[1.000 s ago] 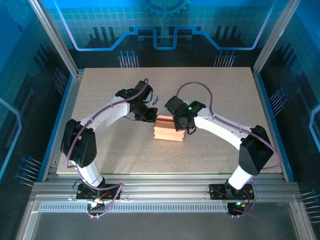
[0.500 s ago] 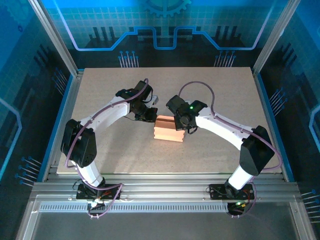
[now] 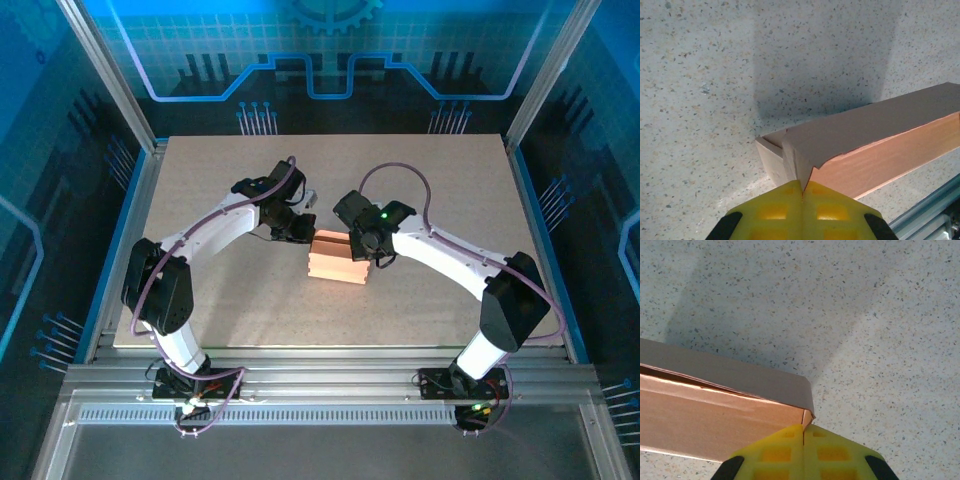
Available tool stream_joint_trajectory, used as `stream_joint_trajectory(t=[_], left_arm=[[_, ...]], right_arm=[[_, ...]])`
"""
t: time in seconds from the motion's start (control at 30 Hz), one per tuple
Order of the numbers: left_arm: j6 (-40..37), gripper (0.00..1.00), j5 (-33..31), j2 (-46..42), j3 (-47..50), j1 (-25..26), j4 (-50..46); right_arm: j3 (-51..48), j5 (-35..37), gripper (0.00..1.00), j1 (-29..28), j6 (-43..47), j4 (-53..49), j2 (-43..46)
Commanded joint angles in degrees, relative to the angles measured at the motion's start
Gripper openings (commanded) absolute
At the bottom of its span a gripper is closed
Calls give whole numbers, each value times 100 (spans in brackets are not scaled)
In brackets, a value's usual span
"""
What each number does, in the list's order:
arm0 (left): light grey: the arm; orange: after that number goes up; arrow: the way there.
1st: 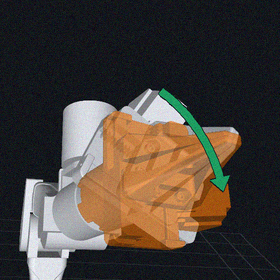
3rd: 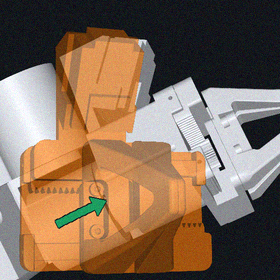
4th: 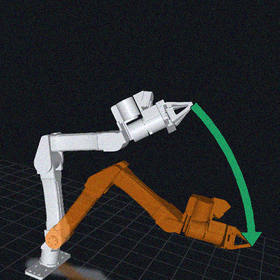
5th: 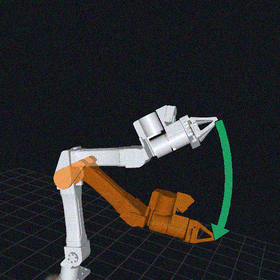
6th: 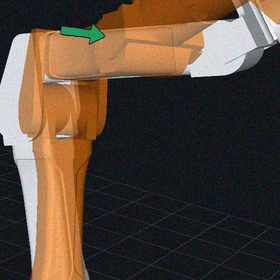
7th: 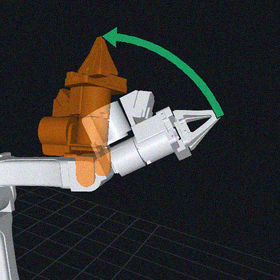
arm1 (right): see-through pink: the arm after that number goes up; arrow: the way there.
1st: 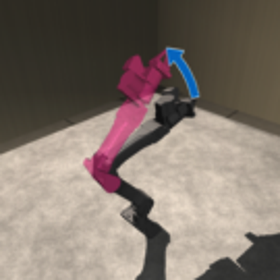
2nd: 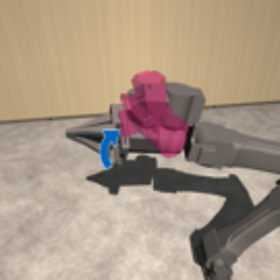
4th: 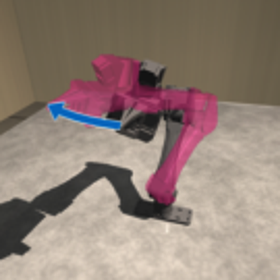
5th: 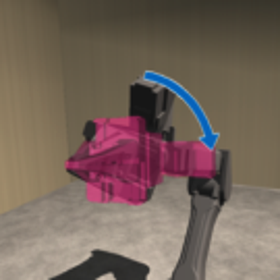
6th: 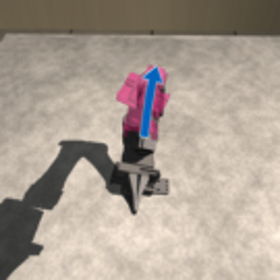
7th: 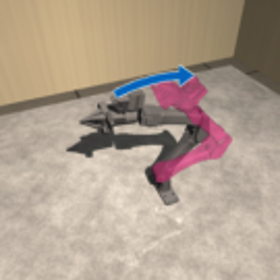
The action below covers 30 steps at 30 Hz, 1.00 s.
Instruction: Fold the paper box
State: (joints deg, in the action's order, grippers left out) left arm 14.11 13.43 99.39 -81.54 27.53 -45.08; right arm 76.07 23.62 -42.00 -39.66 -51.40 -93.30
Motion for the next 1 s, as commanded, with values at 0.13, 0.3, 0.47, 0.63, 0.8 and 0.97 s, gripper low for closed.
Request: stream_joint_trajectory(t=[0.13,0.3,0.47,0.63,0.8,0.97], left_arm=[[230,0,563,-81,5,-54,132],[447,0,747,-115,57,-151,327],[456,0,819,-28,95,-152,465],[383,0,723,-45,236,-152,654],[575,0,785,-84,375,-139,838],[767,0,710,-301,570,-144,1051]], right_arm=[[-232,266,0,-124,9,170,143],[-480,468,0,-164,76,559,350],[-553,595,0,-245,103,679,408],[-629,722,0,-311,125,908,487],[-653,945,0,-457,161,1038,562],[-744,1063,0,-530,244,1327,646]])
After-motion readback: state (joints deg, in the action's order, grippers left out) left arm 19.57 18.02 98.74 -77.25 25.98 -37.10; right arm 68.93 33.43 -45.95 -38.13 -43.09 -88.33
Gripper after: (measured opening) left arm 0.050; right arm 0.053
